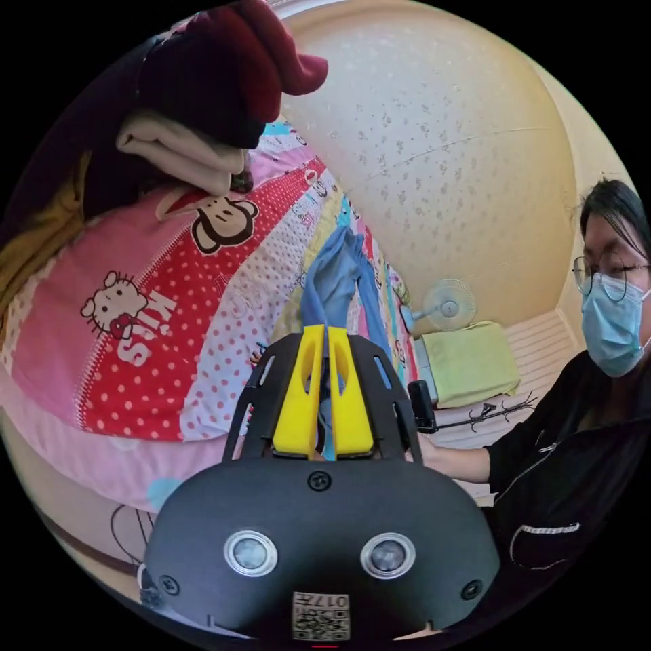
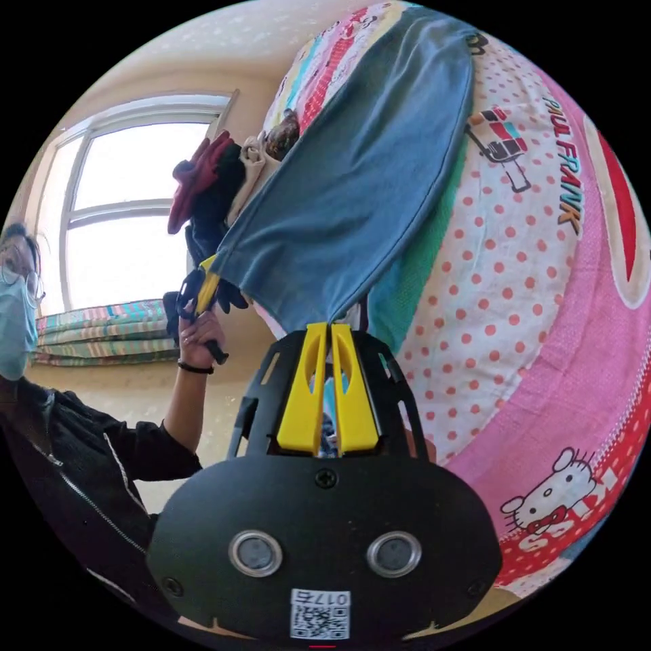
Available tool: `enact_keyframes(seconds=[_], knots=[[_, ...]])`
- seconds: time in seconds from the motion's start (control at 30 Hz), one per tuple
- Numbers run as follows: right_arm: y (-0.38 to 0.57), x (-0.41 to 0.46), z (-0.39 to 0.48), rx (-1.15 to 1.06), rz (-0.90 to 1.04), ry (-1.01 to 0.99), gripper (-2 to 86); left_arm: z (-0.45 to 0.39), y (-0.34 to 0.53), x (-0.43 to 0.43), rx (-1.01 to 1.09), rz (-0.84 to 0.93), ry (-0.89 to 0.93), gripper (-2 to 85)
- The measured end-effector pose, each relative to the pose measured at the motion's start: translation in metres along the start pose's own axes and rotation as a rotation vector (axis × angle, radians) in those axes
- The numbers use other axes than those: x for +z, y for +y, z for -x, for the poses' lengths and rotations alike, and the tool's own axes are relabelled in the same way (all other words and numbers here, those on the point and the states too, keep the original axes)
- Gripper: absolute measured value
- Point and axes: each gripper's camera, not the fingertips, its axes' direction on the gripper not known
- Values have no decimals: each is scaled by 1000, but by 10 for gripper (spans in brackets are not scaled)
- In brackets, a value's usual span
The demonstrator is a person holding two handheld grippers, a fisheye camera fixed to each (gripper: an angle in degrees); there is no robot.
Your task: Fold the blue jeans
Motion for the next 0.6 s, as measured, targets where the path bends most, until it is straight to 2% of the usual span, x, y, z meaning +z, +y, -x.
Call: enact_keyframes(seconds=[0.1,0.23,0.33,0.37,0.43,0.53,0.6], knots=[[-12,-57,44,-40,-87,-151,16,24,-23,-22,-180,-49,268,-7],[-17,-122,115,-131,-158,-219,13,15,-49,-49,-251,-133,609,-8],[5,-155,181,-315,-231,-116,12,6,-45,-81,-214,-199,731,-9],[15,-155,191,-325,-222,-32,12,8,-41,-88,-221,-211,712,-9],[31,-145,182,-291,-229,7,11,25,-16,-118,-229,-233,490,-9],[53,-94,119,-150,-151,56,12,61,24,-128,-314,-253,271,-6],[75,-65,42,119,-163,59,12,76,43,-116,-346,-253,178,-1]])
